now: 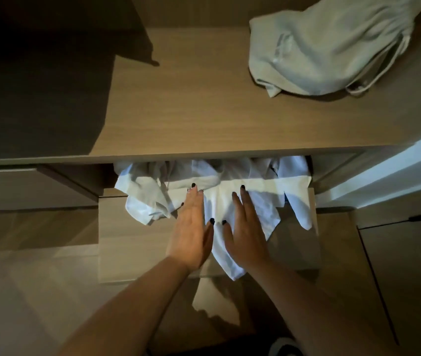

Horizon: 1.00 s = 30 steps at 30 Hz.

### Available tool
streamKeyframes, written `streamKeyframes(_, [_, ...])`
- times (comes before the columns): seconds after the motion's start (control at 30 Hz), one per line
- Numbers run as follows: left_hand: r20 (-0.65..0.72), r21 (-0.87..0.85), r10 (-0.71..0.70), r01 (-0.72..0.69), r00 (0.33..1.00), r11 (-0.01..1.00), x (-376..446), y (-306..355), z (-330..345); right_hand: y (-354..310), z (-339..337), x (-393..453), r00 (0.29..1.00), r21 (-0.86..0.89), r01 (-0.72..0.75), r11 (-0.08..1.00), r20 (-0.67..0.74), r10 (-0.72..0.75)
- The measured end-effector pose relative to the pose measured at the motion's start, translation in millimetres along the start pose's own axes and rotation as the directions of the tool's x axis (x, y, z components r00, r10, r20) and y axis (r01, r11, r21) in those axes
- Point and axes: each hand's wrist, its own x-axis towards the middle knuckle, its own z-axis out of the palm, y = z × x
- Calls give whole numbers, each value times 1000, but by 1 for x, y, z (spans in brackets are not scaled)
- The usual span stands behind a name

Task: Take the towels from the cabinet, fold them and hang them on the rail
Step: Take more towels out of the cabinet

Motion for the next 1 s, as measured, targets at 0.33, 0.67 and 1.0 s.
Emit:
streamKeyframes(0.33, [-282, 135, -105, 148, 954, 980, 111, -70, 58, 37, 58, 111, 982, -115, 84, 990, -157, -102])
streamKeyframes(0.67, [-174, 53, -20, 29, 985, 998, 99, -91, 50, 50, 50, 136, 897, -177, 439, 881, 135, -421])
streamKeyframes(1.0, [-129, 382, 232, -168, 964, 909, 102, -120, 34, 78, 0, 112, 834, -8, 506, 863, -253, -491])
